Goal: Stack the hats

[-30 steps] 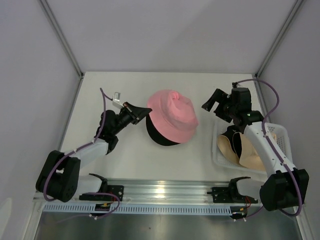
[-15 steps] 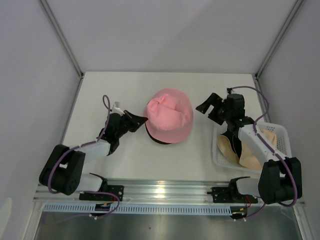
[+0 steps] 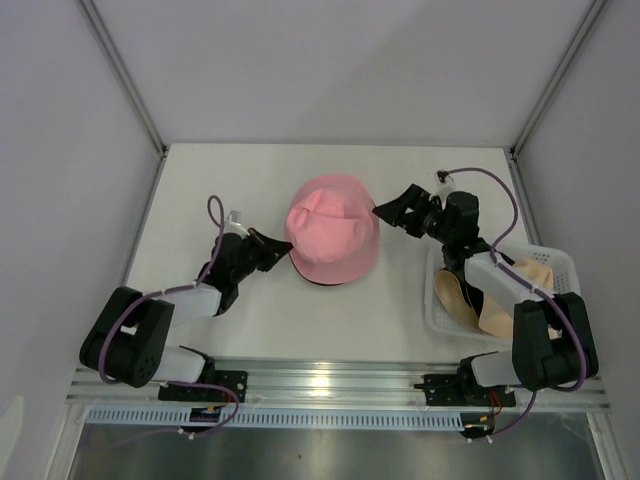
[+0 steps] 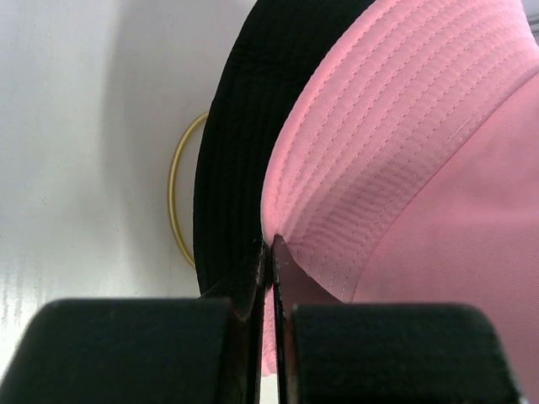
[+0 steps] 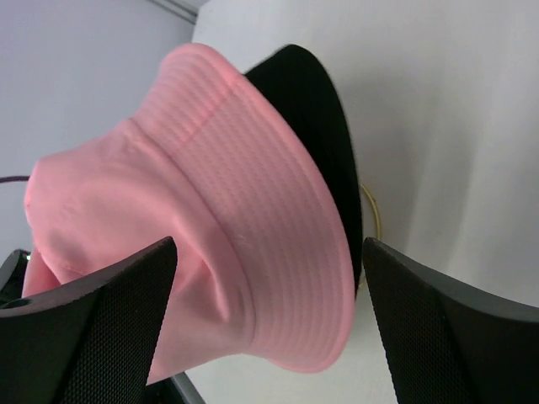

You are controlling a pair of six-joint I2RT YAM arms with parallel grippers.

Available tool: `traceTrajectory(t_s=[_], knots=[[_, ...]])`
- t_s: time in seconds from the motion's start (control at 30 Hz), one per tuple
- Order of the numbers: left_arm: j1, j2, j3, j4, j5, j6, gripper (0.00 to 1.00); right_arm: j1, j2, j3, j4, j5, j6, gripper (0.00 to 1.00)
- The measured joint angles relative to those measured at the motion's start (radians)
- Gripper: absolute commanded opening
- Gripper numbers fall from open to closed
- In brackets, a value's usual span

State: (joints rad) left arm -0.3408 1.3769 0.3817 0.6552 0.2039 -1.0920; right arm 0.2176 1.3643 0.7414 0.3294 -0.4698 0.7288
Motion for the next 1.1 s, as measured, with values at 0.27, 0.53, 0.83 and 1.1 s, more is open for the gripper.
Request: traceTrajectory(t_s=[0.27,0.53,0.83,1.1], knots=[[0.004,-0.100,0.048,-0.192,-0.037,0.112,0.28,0.064,0.142,0.154,0.084,-0.007,-0.132,0.98],[0.046,-0.207,0.282,-0.426,-0.025,0.305,0.67,0.061,0.334,0.289,0.140,-0.022,-0.136,0.96],[0.080,0.006,0.531,-0.460,0.085,0.351,0.67,0.060,0.535,0.458,0.152,-0.108,-0.090,0.73],[0.082,0.177,0.563,-0.468,0.151,0.329,0.56,0.060,0.637,0.486,0.117,-0.158,-0.075,0.55]])
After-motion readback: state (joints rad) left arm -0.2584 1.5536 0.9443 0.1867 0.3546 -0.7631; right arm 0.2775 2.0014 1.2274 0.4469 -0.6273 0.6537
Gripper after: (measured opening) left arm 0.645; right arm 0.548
